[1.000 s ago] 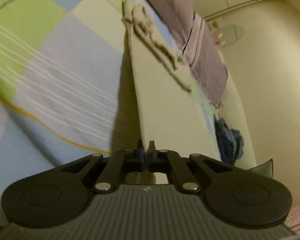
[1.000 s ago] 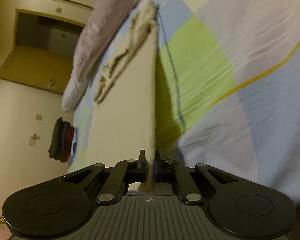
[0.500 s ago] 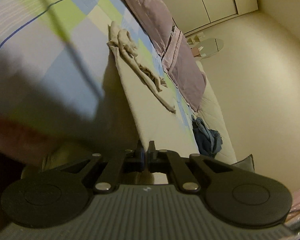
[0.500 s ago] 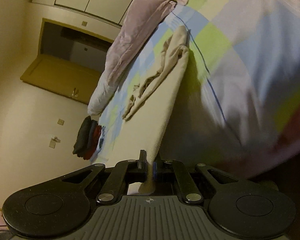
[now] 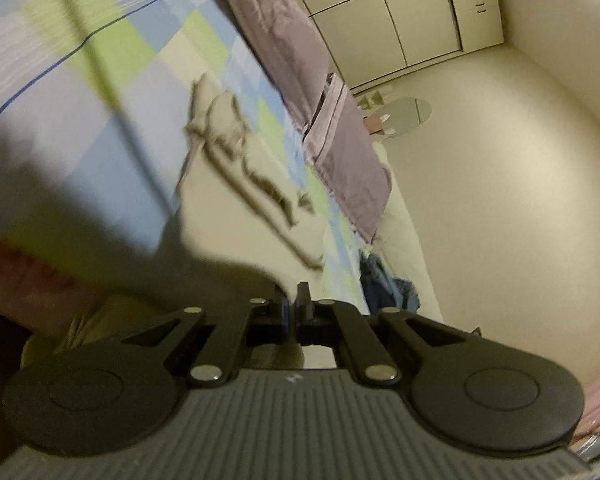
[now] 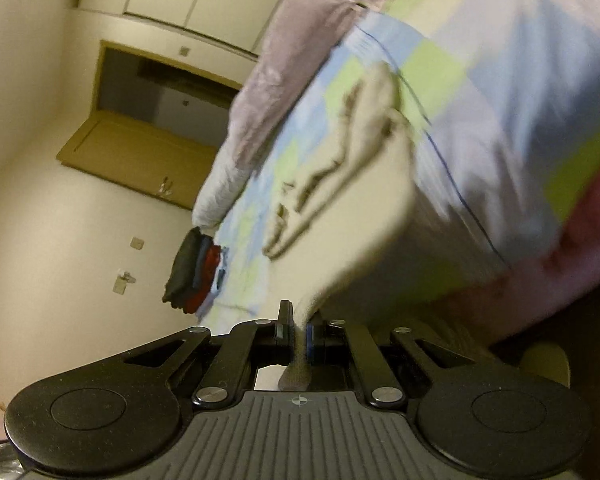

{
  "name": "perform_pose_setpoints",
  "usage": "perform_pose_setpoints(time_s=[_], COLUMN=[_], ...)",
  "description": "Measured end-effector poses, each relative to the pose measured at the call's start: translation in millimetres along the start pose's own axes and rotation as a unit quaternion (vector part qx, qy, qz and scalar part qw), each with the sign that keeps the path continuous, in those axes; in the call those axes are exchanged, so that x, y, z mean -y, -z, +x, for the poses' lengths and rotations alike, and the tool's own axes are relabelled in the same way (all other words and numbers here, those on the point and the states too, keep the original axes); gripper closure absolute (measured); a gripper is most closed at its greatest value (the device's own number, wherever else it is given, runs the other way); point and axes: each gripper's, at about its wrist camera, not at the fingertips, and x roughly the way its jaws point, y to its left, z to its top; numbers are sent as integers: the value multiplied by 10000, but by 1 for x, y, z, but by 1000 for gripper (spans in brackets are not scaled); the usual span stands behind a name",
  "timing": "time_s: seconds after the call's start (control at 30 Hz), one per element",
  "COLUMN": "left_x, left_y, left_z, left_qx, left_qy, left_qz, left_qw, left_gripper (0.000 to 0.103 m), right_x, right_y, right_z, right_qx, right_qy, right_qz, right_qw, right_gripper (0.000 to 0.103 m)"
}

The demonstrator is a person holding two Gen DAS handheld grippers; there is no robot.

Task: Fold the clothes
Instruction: 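Lift the hem with both grippers and fold it toward the collar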

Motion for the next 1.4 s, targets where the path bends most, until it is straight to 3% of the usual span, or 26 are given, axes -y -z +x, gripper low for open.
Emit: perform_pose_setpoints(time_s=[0.1,0.23,0.37,0.4,0.5,0.53,0.63,0.73,0.83,0.97,1.07,1.17,1.23,1.4], left_x=[7,-10,-31,-36,-51,-52,-44,-36,-24,-7,1,0,-5,-18], left_y=[-44,-97,-149,-162,-201,-207,-202,-197,-186,-175,-174,-183,-191,-202], left_z=[34,92,150,165,209,214,209,203,200,230,260,288,295,272], left_qx=[17,114,221,248,327,316,184,51,-230,-600,-695,-611,-484,-95], left_qy=[49,-288,-675,-772,-1061,-1122,-1214,-1297,-1388,-1800,-2057,-2387,-2482,-2290], left_qz=[-64,-347,-653,-729,-958,-851,-69,713,1586,2605,3109,3143,2892,2105], left_qw=[10000,9989,9953,9940,9892,9895,9924,9890,9773,9467,9253,9168,9233,9503], left_gripper=[102,102,98,98,93,92,89,89,89,89,88,88,88,84], right_x=[-8,-8,29,44,80,85,91,80,64,60,60,66,67,68], right_y=[-44,-113,-179,-192,-219,-223,-226,-220,-205,-184,-180,-196,-206,-225], right_z=[22,72,139,155,187,190,179,157,147,162,187,222,227,230], right_qx=[69,203,361,410,666,825,1124,1269,937,283,106,270,418,741], right_qy=[-57,65,460,581,899,948,461,557,1132,1808,1897,2194,2244,2138], right_qz=[-123,-227,579,940,1577,1592,1392,288,-1074,-2266,-2573,-2467,-2213,-1638], right_qw=[9999,9995,9966,9930,9811,9792,9828,9899,9833,9566,9475,9435,9481,9602], right_gripper=[99,99,99,95,36,36,36,36,36,40,40,40,40,40])
